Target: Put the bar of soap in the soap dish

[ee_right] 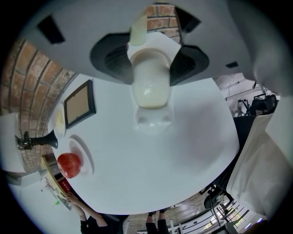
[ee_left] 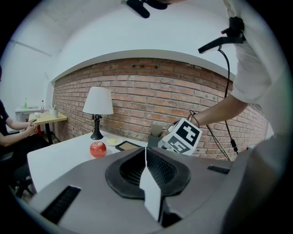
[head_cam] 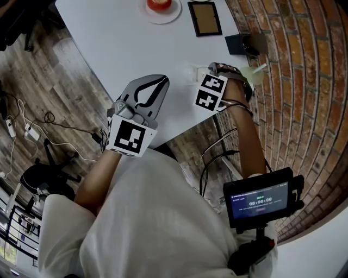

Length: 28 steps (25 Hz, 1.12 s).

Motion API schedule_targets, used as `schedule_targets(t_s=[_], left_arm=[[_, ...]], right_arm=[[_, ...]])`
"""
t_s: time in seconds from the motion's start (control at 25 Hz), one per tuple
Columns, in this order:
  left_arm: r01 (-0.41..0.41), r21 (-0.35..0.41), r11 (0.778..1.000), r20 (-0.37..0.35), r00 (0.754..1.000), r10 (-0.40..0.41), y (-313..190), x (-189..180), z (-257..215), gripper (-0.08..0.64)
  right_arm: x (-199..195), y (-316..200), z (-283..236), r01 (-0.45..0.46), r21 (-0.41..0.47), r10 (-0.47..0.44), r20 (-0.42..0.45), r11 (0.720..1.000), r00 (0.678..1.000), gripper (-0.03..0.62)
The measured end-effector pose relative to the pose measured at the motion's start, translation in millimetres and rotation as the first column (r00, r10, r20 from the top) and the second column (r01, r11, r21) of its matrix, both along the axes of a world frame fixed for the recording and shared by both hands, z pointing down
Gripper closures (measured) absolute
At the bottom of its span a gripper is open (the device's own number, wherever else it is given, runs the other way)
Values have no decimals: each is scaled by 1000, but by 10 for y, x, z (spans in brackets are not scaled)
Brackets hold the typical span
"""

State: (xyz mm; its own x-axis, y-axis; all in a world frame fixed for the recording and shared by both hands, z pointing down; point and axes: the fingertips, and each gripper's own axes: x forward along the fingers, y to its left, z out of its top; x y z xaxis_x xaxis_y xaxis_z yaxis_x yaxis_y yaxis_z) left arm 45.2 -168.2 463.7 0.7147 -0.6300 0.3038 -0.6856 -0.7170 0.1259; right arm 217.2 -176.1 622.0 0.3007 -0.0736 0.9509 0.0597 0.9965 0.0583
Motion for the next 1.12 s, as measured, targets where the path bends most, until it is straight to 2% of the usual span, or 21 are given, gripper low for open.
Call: schedule_targets(t_s=[0.24,0.4,0.56,0.96,1.04,1.12], left_arm=[[-5,2,1000,-2,1000,5,16,8,10,546],[-15,-2,1000,1,1000,15,19,43,34,546],[-31,2,1000,-9,999,31,-25,70,21,546],[-73,13,997,-4,997,74,-106,71,-36,546],[-85,14,996,-6,996,85,-118,70,-61,546],[-98,11,995,-6,995,98,-138,53,-79,546]], right_arm=[[30,11,-21,-33,-6,33,14,999,999,334],[122,-26,-106,-136,-12,137,54,991,989,334],[190,-86,-192,-233,-10,233,113,972,966,334],[300,-82,-321,-425,-37,421,244,904,874,334],[270,-83,-366,-466,-42,457,289,884,841,334],[194,-75,-403,-517,-64,505,344,854,791,336]])
